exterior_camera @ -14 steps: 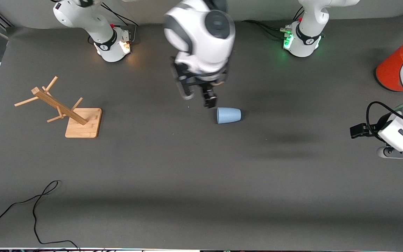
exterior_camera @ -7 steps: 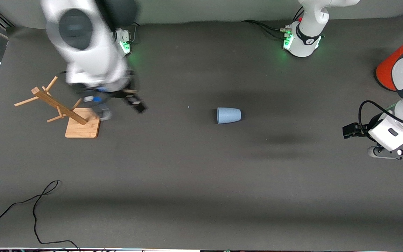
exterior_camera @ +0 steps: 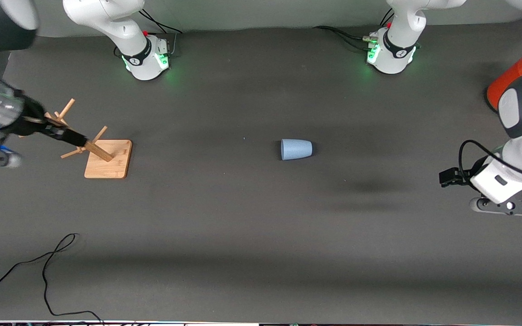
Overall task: Rotate and upright cup with both arms
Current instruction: 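Release the cup on its side and move the right gripper back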
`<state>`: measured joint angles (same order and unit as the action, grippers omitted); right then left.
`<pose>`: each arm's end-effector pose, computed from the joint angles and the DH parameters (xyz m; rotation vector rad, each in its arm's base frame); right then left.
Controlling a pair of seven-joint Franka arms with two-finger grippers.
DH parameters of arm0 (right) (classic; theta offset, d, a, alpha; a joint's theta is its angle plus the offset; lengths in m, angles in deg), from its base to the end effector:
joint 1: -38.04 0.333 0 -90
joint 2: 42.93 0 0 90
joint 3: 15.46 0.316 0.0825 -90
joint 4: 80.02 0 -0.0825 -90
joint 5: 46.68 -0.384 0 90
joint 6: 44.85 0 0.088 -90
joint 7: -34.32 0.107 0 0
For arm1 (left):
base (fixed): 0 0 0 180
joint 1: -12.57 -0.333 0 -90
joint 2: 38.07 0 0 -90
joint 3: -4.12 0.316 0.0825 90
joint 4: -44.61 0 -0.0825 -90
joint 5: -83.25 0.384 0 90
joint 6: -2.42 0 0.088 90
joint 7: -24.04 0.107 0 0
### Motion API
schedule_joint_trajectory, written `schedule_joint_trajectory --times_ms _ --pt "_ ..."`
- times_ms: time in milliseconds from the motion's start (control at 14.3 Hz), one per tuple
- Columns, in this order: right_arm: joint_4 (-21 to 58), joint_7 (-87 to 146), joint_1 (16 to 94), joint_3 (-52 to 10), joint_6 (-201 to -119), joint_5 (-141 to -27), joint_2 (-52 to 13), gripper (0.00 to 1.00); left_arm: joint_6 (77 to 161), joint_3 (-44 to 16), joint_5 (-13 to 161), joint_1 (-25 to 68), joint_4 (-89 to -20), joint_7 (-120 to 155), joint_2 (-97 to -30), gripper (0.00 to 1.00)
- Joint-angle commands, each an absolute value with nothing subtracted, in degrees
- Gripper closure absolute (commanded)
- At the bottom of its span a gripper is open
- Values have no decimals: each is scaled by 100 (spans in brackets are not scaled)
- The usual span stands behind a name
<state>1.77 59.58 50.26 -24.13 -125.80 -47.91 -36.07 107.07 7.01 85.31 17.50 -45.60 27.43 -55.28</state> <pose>0.5725 0.0437 0.6113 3.0502 -0.5820 -0.2017 0.6457 -0.0235 0.4634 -3.0873 0.1647 0.0751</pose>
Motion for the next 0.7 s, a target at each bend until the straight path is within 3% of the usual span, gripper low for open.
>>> schedule_joint_trajectory --times_ms 0,280,630 --pt "900 4834 4238 -1943 -13114 -4861 -4125 0 10745 728 8510 1784 -4512 2712 -5521 0" --pt "1051 3821 3865 -1810 -13501 -4852 -4205 0 10631 711 8510 2003 -4486 2485 -5407 0" --pt "946 3722 3900 -1845 -13511 -4782 -4205 0 10630 623 8510 3109 -4188 677 -5433 0"
